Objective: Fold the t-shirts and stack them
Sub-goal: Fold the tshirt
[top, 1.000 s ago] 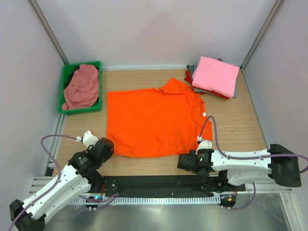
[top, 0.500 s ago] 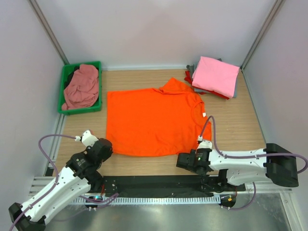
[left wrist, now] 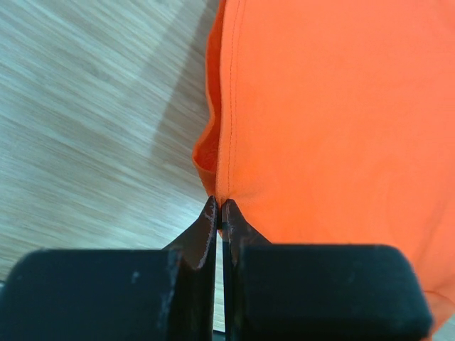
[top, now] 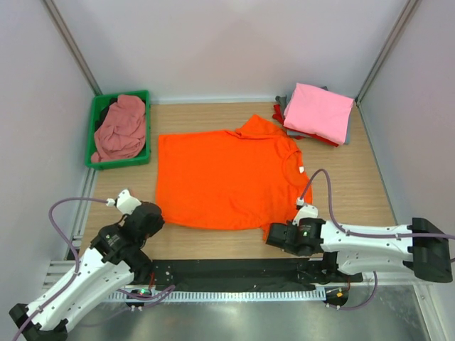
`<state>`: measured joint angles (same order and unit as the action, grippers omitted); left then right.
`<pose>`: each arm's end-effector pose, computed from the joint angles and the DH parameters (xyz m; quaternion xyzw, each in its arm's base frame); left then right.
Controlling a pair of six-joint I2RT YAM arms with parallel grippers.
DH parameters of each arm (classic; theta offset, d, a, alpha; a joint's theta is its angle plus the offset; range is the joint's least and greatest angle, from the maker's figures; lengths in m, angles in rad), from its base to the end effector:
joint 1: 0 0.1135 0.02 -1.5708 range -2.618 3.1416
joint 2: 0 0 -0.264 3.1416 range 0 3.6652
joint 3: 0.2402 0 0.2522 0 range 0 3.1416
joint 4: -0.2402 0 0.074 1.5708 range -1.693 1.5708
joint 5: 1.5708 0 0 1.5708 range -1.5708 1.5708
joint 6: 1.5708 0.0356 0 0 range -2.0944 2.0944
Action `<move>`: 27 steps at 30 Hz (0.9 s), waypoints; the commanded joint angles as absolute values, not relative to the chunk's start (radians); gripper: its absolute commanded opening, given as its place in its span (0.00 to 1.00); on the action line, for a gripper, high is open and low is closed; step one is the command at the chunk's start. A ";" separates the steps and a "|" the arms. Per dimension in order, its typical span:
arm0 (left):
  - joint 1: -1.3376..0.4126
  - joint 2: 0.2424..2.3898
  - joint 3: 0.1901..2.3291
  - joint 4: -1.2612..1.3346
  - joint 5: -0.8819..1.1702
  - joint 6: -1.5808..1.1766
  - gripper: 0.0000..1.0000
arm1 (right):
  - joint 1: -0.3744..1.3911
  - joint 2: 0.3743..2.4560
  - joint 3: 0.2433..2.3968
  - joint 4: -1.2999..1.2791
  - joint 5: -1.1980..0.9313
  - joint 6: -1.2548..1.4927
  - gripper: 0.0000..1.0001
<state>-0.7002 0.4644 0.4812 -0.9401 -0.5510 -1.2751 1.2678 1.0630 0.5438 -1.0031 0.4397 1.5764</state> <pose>0.0815 -0.0443 0.2126 -0.3416 0.8503 -0.1135 0.3838 0.0560 0.1284 0.1686 0.1552 0.9632 -0.0089 0.2191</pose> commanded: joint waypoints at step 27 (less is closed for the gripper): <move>-0.703 0.609 0.747 -1.077 -0.402 -1.157 0.00 | 1.168 1.000 0.963 -1.206 0.680 1.289 0.01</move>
